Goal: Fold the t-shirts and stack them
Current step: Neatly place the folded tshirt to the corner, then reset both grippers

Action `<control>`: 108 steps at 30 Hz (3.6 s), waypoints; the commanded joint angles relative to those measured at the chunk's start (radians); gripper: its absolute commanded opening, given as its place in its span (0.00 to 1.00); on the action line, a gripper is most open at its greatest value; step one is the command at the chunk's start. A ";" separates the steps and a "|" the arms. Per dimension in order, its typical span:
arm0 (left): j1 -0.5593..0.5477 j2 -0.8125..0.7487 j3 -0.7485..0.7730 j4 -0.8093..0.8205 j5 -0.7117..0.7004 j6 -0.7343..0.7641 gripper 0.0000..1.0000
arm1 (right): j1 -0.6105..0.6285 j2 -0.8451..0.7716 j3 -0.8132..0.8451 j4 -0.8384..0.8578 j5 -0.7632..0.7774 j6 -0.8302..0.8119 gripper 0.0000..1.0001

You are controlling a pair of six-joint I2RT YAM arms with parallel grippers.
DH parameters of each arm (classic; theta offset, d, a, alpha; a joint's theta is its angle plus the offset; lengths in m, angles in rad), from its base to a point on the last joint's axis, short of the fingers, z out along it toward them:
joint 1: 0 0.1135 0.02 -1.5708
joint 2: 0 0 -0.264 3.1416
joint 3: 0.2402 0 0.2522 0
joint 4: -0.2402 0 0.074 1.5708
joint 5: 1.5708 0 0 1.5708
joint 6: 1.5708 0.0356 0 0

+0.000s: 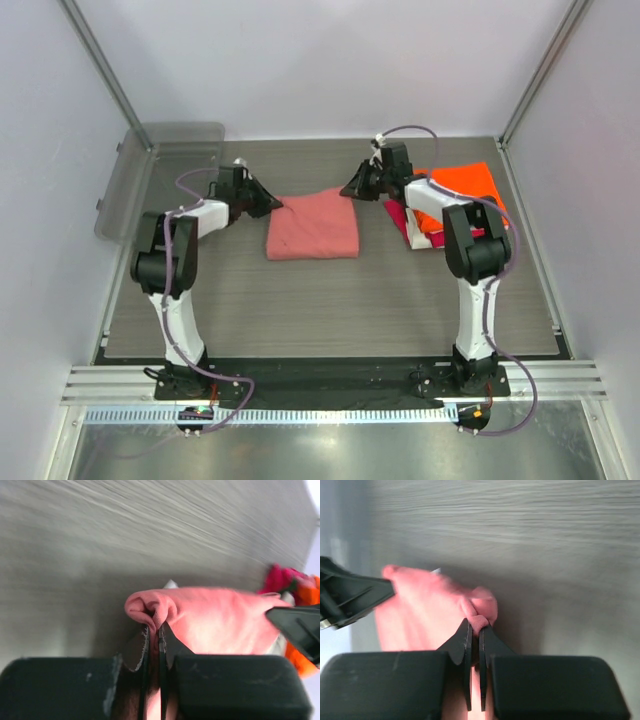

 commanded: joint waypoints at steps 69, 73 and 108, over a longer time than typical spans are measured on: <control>-0.567 0.184 0.641 0.187 -0.559 0.075 1.00 | -0.594 -0.245 0.451 -0.552 0.353 -0.129 1.00; -0.543 -0.046 0.417 0.123 -0.641 0.144 0.99 | -0.545 -0.429 0.289 -0.565 0.463 -0.210 1.00; -0.336 -1.358 -0.853 -0.199 -0.656 0.276 1.00 | 0.138 -1.138 -1.061 0.162 0.468 -0.143 1.00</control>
